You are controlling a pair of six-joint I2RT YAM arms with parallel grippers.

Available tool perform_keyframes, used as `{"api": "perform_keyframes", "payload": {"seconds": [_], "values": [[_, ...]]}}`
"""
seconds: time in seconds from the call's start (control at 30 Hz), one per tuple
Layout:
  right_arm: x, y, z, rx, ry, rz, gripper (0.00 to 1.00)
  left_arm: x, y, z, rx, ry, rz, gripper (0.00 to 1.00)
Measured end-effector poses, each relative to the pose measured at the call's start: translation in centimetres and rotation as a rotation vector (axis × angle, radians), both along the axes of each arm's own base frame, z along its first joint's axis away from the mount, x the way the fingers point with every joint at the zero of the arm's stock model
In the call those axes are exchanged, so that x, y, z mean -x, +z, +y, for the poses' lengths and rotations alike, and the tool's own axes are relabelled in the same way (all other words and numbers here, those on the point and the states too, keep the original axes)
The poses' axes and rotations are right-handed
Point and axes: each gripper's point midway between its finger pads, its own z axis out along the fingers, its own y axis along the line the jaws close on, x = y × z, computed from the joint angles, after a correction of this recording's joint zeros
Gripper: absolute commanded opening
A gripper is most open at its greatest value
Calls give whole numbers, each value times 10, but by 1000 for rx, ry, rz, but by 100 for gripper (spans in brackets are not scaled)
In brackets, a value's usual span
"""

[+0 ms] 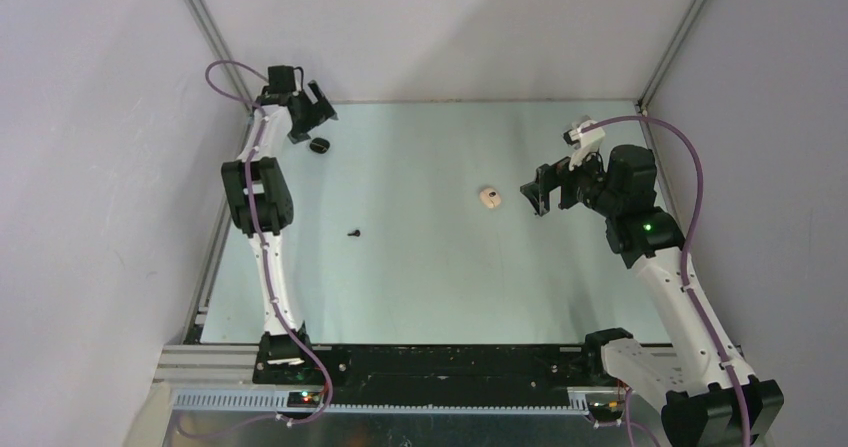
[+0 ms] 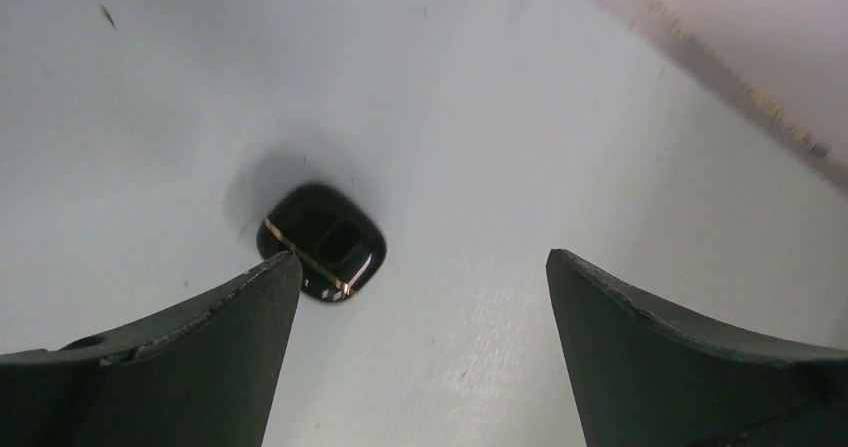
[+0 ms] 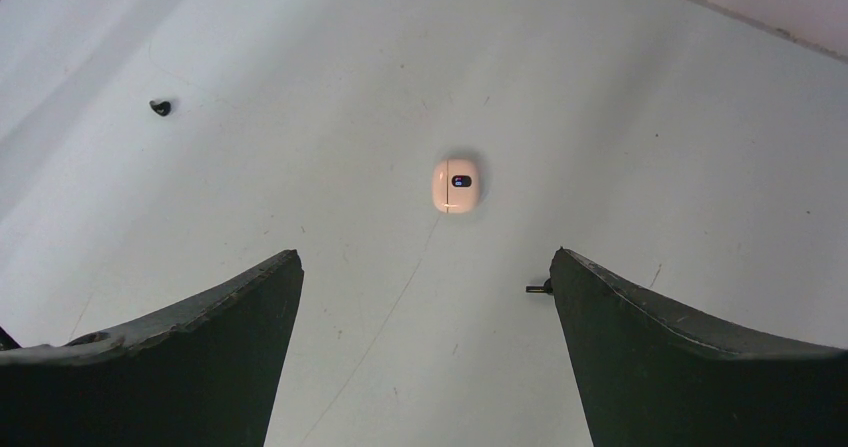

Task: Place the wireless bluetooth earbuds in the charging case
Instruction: Move the charging case to the corner of the board.

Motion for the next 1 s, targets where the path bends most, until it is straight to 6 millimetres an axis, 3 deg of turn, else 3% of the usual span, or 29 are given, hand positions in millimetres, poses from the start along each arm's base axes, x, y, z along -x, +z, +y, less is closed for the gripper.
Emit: {"api": "perform_keyframes", "payload": {"seconds": [0.2,0.3,0.63,1.0], "values": [[-4,-5,-2,5,-9,17,98,-36,27,15,-3,84,-125,99],[-5,-8,-4,8,-18,27,98,-45,29,19,18,122,-153,99],[-9,-12,-14,10,-49,57,98,-42,-11,20,79,220,-71,99],[-8,-3,-15,-13,-52,62,98,-32,-40,18,71,245,-2,99]]}}
